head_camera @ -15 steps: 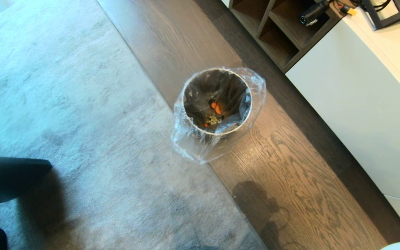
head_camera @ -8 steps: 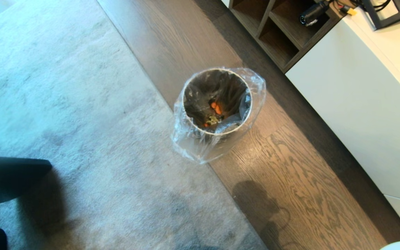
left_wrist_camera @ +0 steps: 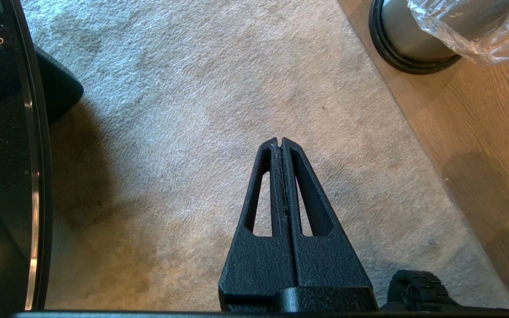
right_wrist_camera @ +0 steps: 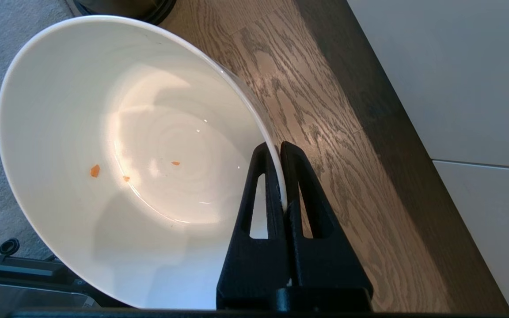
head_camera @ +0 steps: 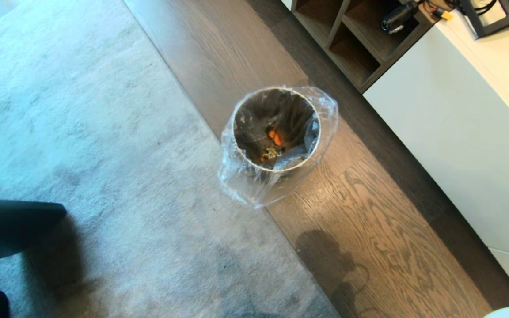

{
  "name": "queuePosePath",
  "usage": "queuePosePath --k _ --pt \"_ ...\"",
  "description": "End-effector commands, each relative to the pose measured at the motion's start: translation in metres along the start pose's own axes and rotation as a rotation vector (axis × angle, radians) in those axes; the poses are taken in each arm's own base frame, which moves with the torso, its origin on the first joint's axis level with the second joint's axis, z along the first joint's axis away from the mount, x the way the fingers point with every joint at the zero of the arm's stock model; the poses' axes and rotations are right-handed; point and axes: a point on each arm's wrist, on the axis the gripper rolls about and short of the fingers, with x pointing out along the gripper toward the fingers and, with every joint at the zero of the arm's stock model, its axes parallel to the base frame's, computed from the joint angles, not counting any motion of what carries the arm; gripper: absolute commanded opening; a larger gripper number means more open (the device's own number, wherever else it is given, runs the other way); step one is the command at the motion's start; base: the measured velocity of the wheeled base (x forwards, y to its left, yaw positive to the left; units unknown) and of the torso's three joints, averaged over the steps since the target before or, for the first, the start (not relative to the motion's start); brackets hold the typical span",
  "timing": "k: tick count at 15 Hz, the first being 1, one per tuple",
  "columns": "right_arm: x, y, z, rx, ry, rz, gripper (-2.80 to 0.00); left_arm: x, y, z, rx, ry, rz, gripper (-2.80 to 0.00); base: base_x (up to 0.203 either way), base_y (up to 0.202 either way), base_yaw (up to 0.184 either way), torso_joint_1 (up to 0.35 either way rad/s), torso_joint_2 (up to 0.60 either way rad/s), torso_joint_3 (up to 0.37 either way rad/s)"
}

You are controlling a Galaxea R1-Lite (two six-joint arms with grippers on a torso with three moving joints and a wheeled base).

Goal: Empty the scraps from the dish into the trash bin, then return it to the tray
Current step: Put the bowl back to the table

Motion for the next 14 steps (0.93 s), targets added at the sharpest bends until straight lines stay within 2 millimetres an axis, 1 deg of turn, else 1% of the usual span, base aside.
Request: queuePosePath --k 1,14 --pt "0.0003 0.0 0.0001 -0.001 0.003 0.001 -2.8 0.0 0.0 0.0 -0.001 -0.001 0.0 -2.8 0.0 0.0 0.0 0.002 0.0 0.103" --pt "0.0003 0.0 0.0001 -0.001 0.003 0.002 -2.8 0.0 0.0 0.0002 -0.004 -0.002 0.0 -2.8 0.0 0.0 0.0 0.003 0.0 0.193"
